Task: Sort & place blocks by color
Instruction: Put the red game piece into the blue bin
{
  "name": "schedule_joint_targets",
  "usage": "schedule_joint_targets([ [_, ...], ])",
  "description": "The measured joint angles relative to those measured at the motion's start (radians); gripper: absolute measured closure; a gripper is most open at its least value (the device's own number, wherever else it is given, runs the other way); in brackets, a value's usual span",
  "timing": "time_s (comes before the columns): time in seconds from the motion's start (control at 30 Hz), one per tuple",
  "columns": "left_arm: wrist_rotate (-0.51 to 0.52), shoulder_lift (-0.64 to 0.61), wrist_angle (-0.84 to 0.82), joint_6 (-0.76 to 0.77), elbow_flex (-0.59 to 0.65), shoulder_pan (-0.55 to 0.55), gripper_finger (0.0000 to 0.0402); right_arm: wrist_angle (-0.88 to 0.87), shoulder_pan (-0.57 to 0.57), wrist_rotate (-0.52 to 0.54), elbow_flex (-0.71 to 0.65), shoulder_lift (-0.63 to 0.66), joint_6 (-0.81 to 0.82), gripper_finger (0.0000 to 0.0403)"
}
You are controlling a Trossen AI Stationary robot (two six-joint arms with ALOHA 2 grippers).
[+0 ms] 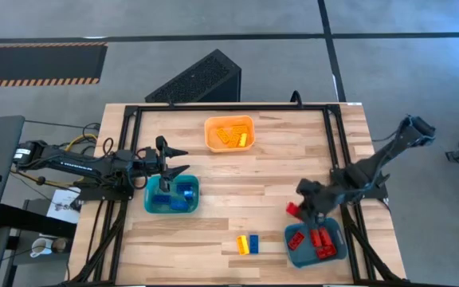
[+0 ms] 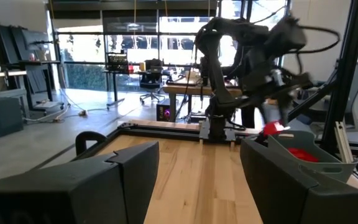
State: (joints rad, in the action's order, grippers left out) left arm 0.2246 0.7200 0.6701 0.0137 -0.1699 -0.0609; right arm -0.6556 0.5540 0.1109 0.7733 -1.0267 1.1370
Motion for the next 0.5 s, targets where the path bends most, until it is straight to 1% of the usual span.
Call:
schedule_joint_targets([
  [0.17, 0.0, 0.0, 0.0, 0.007, 0.0, 0.0, 0.0187, 0.001, 0.153, -0.003, 0.077, -0.062, 0.15, 0.0292],
  [0.3, 0.0, 0.0, 0.0, 0.009, 0.0, 0.0, 0.0187, 0.0, 0.255, -0.034, 0.101, -0.125, 0.278, 0.0292],
  [0.5, 0.0, 0.0, 0.0, 0.009, 0.0, 0.0, 0.0187, 0.004, 0.36, -0.092, 0.101, -0.211, 0.444, 0.0263],
])
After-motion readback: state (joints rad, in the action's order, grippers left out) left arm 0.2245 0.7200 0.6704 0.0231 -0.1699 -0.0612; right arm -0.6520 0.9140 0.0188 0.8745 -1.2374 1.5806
